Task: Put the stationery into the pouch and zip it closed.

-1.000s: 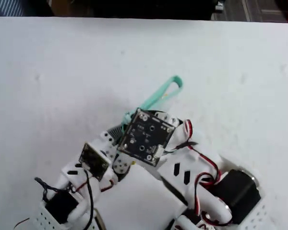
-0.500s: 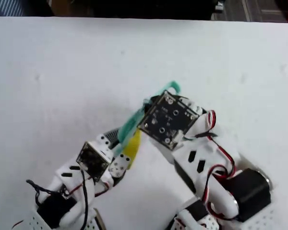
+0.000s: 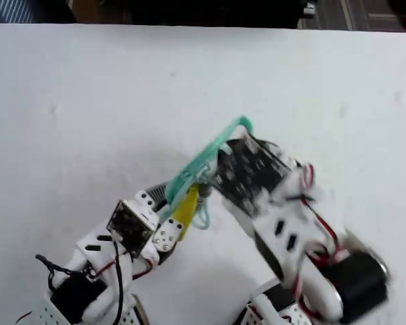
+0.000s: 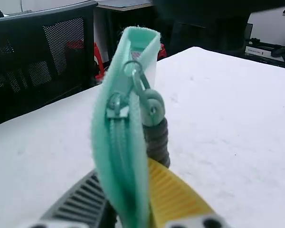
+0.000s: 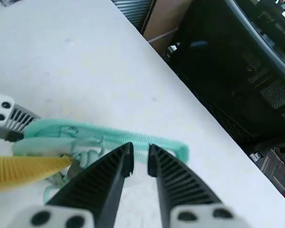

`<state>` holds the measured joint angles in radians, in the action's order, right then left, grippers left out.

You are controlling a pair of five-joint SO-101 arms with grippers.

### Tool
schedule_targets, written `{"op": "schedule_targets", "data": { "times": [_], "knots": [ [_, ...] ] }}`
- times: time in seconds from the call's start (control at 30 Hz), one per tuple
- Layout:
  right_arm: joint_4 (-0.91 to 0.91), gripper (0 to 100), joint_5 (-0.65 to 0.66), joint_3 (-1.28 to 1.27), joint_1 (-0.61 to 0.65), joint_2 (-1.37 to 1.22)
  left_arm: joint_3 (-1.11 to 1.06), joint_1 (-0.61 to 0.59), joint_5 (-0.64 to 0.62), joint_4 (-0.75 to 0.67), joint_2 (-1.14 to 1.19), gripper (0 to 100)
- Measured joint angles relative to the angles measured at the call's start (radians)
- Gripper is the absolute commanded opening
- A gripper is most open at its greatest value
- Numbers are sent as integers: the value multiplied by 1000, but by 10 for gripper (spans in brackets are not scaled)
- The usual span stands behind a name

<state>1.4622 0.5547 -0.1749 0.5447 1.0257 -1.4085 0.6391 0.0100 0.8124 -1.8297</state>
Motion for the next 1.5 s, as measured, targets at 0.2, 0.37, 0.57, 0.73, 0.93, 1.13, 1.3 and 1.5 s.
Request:
{"op": "schedule_targets", "data": {
  "times": [0.2, 0.37, 0.57, 0.73, 0.93, 1.13, 1.3, 1.5],
  "knots": [
    [114, 156, 0, -138, 153, 158, 0, -2, 0, 0, 0, 22],
    [-11, 159, 0, -338, 236, 164, 0, -2, 0, 0, 0, 22],
    [-155, 163, 0, -451, 235, 130, 0, -6, 0, 0, 0, 22],
    [-176, 163, 0, -457, 232, 115, 0, -12, 0, 0, 0, 22],
    [-218, 153, 0, -486, 201, 106, 0, -12, 0, 0, 0, 22],
    [-358, 35, -87, -582, 187, 107, 0, -29, -2, 0, 2, 22],
    [-381, 15, -97, -592, 183, 121, 0, -37, -2, 0, 0, 23],
    [-376, 16, -103, -539, 176, 167, 0, -37, -2, 0, 0, 109]
  ]
}}
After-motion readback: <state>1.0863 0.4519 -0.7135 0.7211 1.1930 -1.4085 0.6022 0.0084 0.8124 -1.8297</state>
